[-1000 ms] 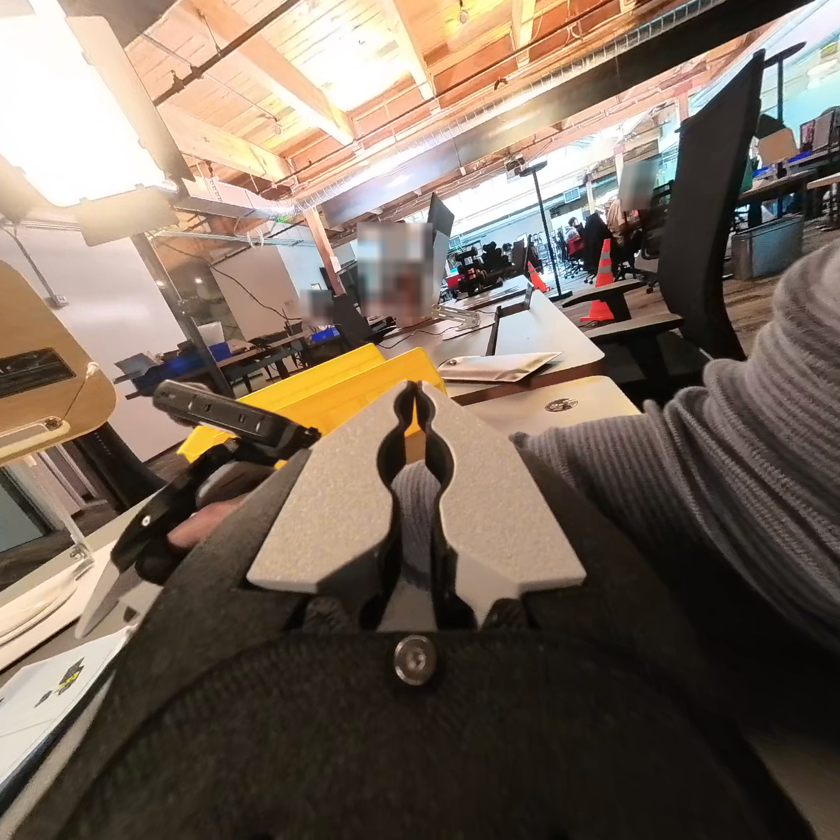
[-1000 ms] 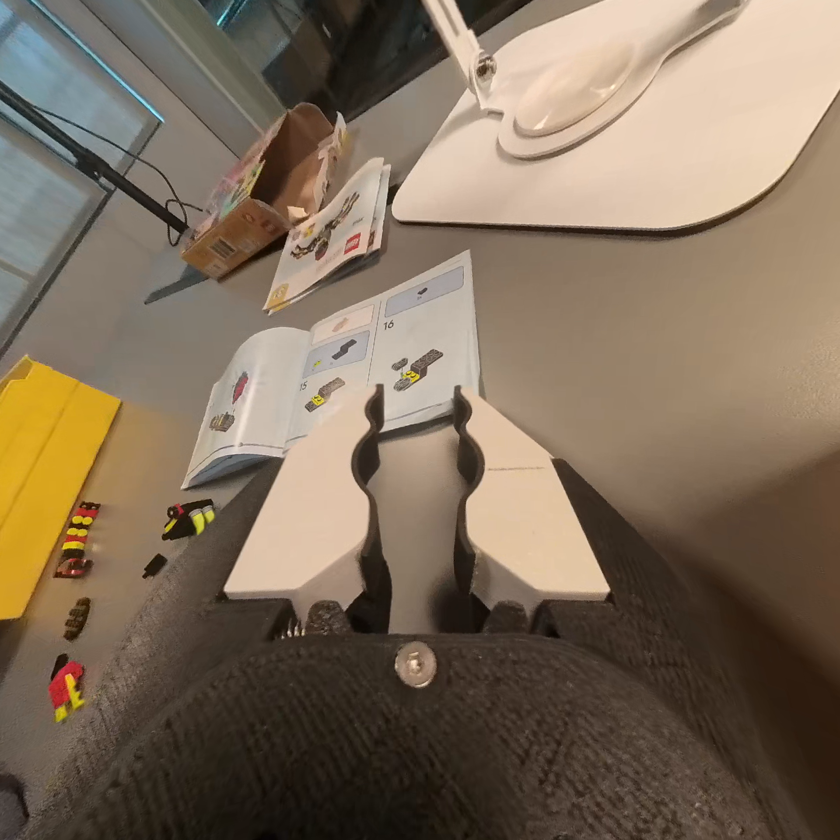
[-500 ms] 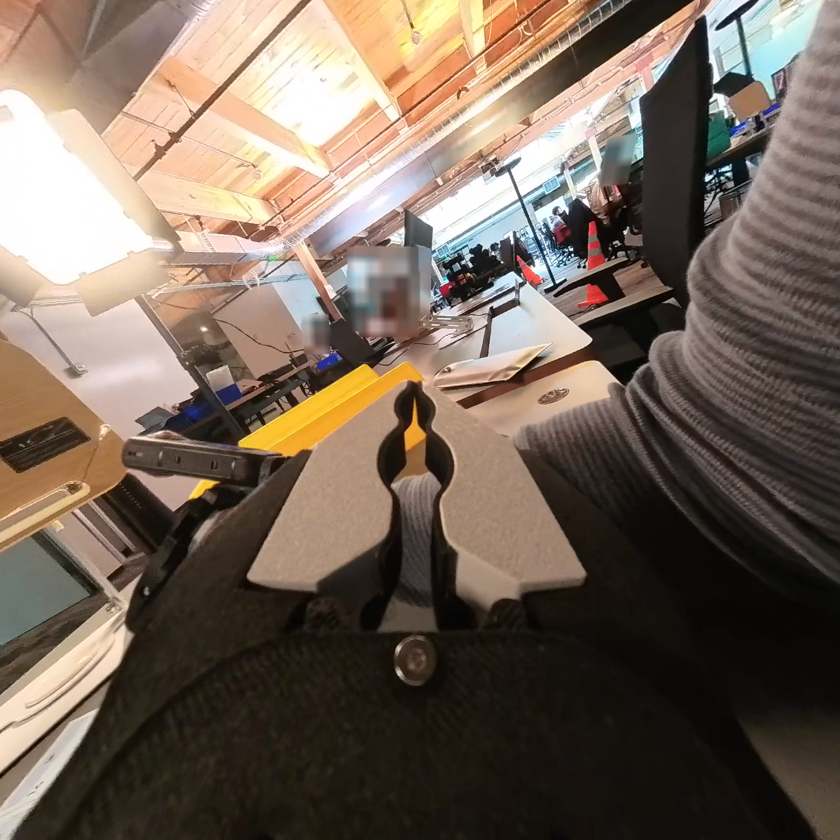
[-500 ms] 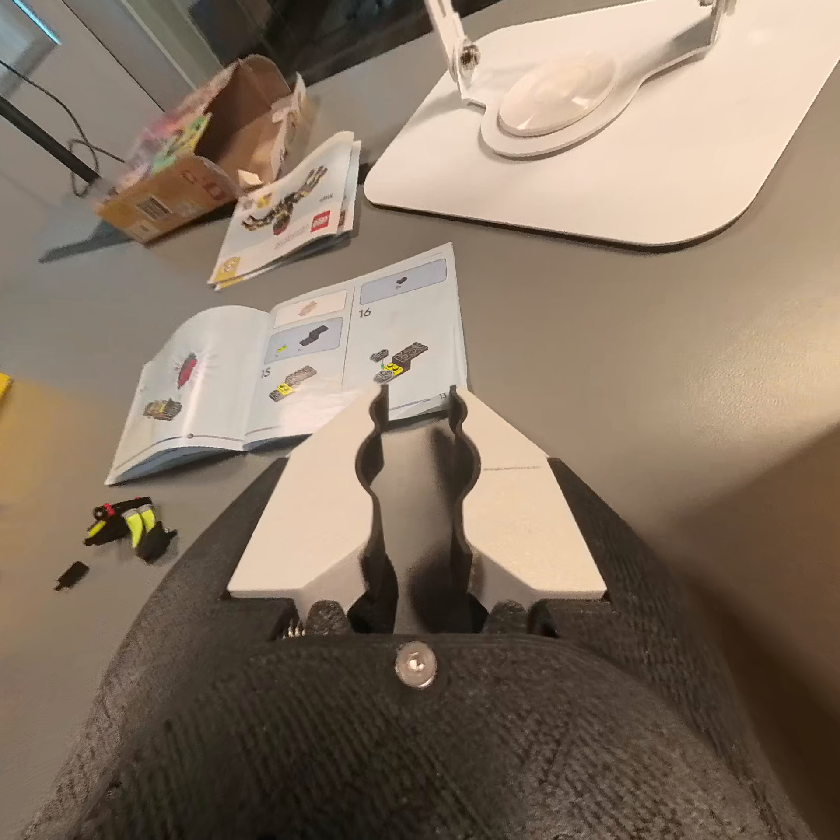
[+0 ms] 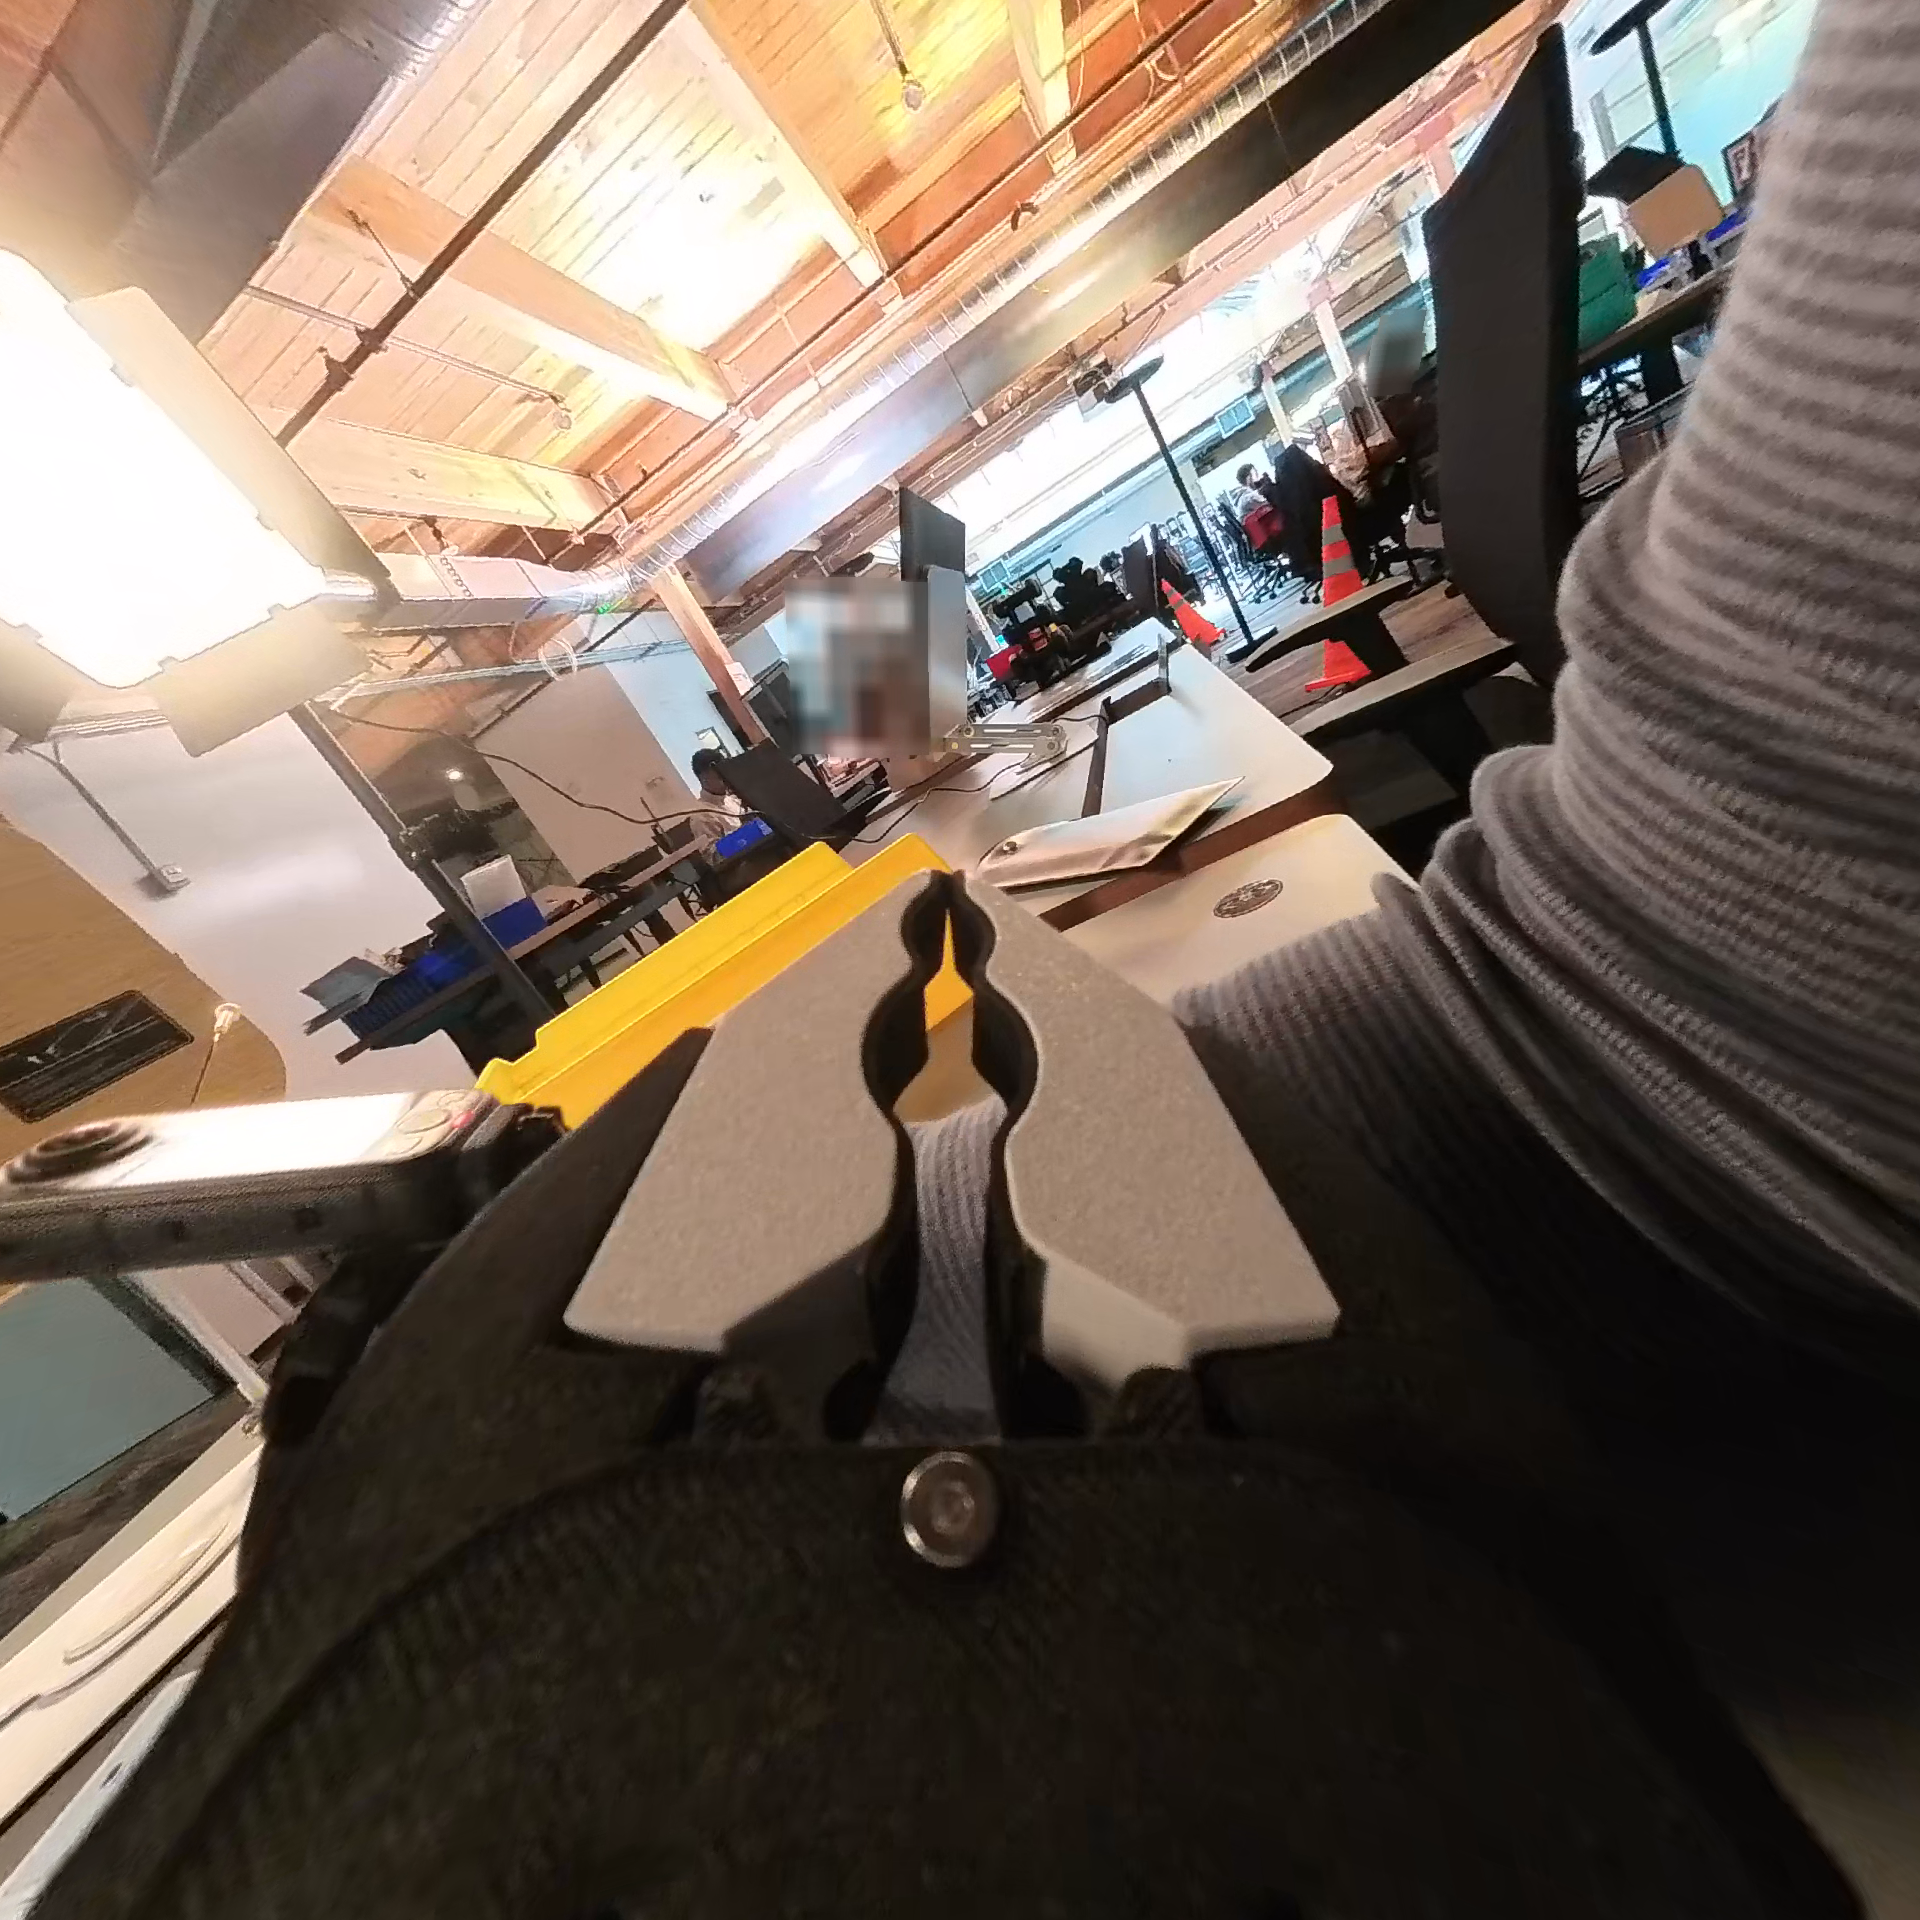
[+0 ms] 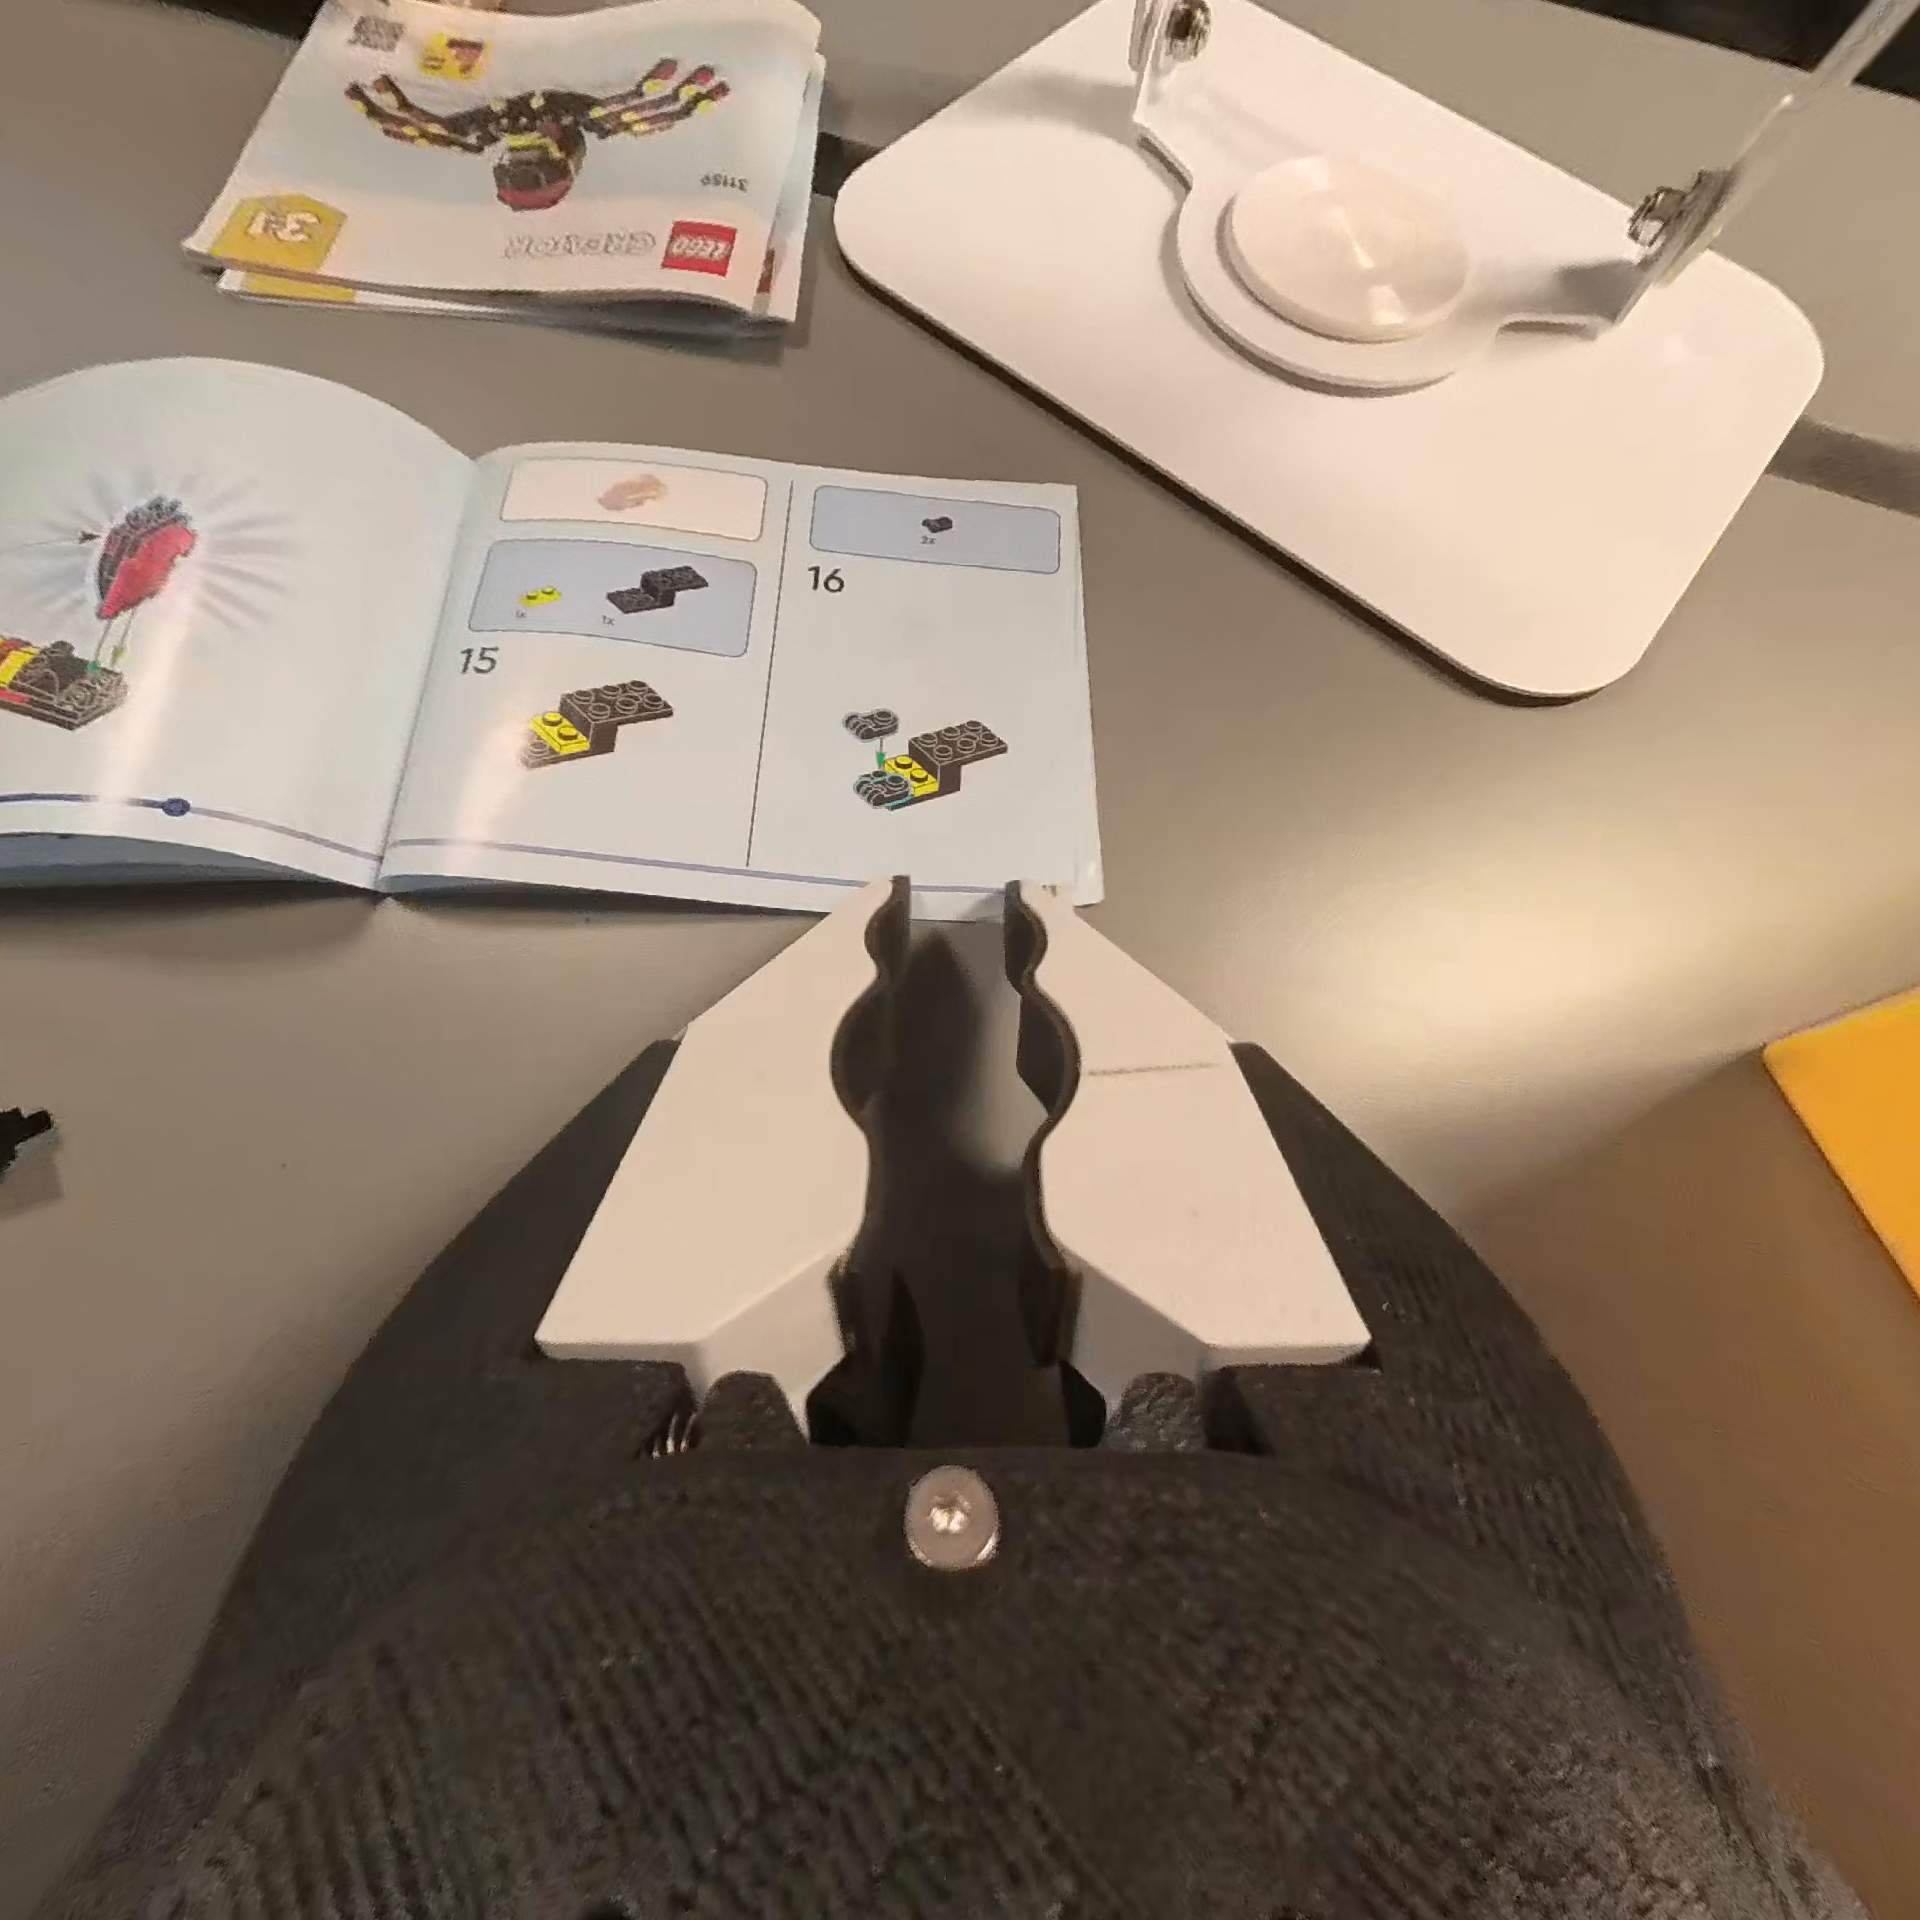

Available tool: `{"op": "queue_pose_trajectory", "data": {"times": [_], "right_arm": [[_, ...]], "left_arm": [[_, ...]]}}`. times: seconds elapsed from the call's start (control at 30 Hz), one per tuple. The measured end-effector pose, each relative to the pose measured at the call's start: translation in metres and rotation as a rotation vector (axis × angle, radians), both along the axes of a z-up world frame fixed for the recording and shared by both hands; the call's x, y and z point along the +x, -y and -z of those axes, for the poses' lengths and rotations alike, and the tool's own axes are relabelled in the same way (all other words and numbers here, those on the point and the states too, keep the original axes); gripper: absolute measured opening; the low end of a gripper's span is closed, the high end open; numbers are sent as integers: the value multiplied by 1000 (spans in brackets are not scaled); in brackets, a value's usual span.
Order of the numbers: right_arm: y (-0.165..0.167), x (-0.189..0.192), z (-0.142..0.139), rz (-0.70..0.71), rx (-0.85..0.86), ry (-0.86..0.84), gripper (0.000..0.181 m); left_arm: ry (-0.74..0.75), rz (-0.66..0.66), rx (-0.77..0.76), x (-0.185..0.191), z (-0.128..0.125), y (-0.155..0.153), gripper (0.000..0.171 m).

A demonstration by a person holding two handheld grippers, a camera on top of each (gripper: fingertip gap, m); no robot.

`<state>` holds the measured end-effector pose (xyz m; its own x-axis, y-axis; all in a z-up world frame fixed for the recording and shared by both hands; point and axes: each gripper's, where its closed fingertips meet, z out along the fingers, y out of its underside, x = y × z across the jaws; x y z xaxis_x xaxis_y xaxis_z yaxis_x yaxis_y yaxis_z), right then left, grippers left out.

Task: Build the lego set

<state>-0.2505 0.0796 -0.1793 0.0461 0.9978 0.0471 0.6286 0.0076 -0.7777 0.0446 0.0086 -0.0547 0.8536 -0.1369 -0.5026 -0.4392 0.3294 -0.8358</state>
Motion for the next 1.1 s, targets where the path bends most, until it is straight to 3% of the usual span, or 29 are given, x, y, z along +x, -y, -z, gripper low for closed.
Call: {"op": "queue_pose_trajectory", "data": {"times": [0.17,0.23,0.3,0.4,0.47,0.63,0.9,1.1], "right_arm": [[1,0,0,-4,-25,-3,14],[1,0,-7,-10,-69,-54,21],[-6,0,-20,24,-191,-148,27],[-21,4,-21,103,-507,-202,43],[-26,5,-22,112,-639,-224,33],[-20,2,-17,67,-586,-164,20],[-16,-4,-15,46,-579,-129,21],[-16,-4,-7,49,-389,-51,32]], "left_arm": [[-10,3,-1,1,1,0,0],[-11,4,-1,1,1,0,0],[-12,5,-2,1,1,0,0],[-14,7,-3,2,1,0,0],[-16,10,-5,3,2,-1,0],[-28,16,-9,5,3,-1,0],[-48,20,-13,8,6,-2,0],[-47,19,-20,8,7,-3,0]]}}
